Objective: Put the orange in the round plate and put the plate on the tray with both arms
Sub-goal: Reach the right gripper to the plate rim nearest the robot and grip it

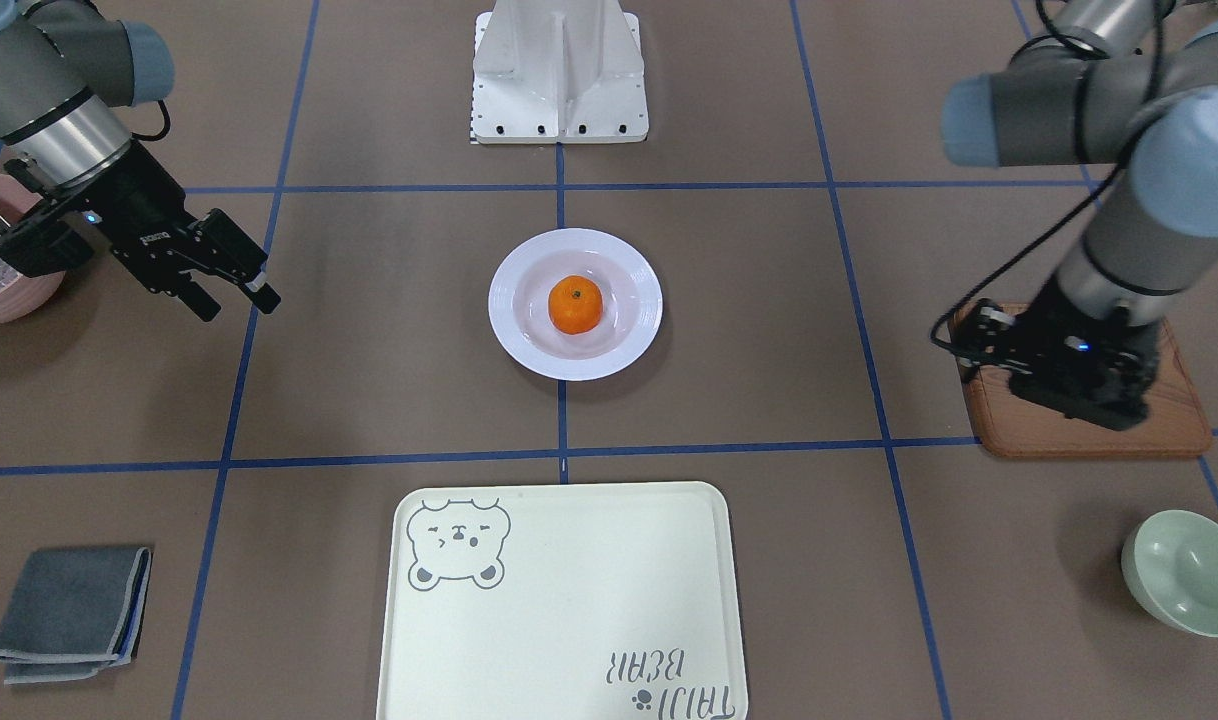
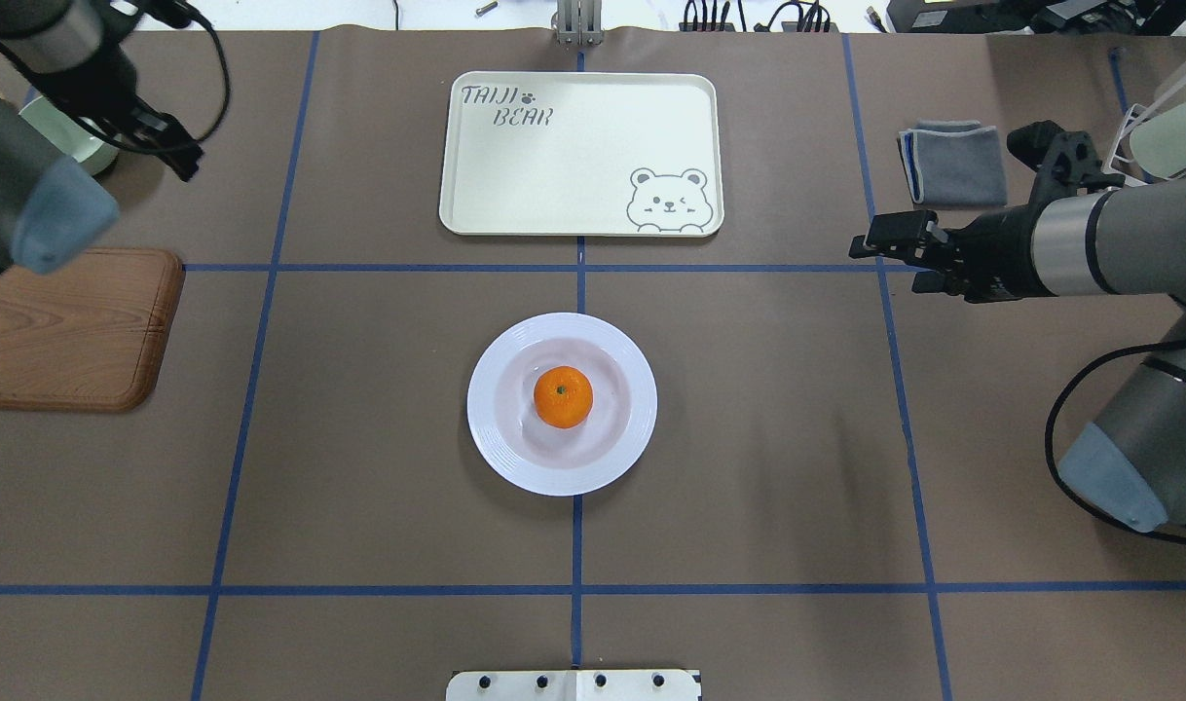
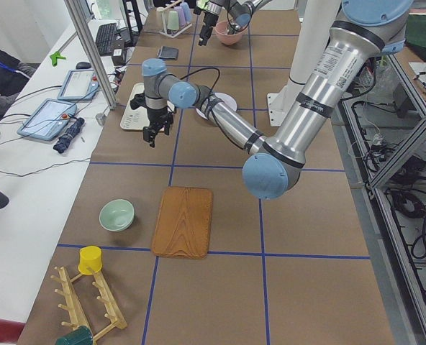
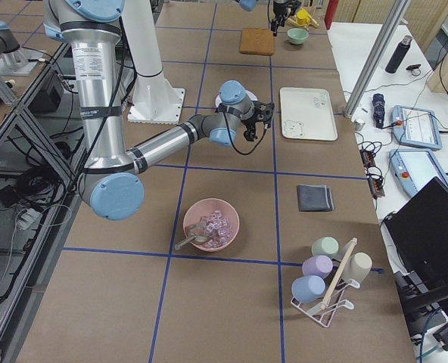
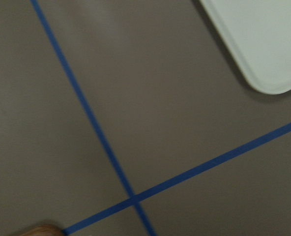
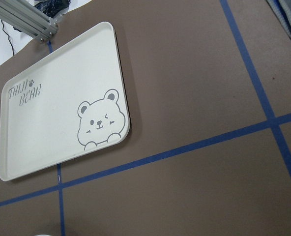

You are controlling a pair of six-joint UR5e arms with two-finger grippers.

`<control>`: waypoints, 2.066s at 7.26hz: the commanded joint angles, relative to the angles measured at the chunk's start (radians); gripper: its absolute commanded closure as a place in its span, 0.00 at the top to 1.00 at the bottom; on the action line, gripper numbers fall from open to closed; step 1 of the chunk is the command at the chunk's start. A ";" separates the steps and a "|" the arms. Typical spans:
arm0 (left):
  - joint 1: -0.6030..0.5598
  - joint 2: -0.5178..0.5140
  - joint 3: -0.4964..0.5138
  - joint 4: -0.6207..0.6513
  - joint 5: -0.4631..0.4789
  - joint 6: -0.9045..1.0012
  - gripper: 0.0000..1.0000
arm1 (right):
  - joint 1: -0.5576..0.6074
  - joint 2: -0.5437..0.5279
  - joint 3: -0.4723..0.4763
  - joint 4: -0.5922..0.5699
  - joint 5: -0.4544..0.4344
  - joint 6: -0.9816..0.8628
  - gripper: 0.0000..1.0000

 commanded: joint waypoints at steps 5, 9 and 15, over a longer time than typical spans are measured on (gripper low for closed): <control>-0.435 0.318 0.259 -0.258 -0.216 0.224 1.00 | -0.249 0.072 0.056 0.007 -0.322 0.237 0.99; -0.437 0.345 0.259 -0.267 -0.236 0.224 1.00 | -0.571 0.076 0.032 -0.006 -0.639 0.477 0.97; -0.440 0.403 0.256 -0.336 -0.238 0.221 1.00 | -0.677 0.236 -0.154 -0.010 -0.762 0.613 0.85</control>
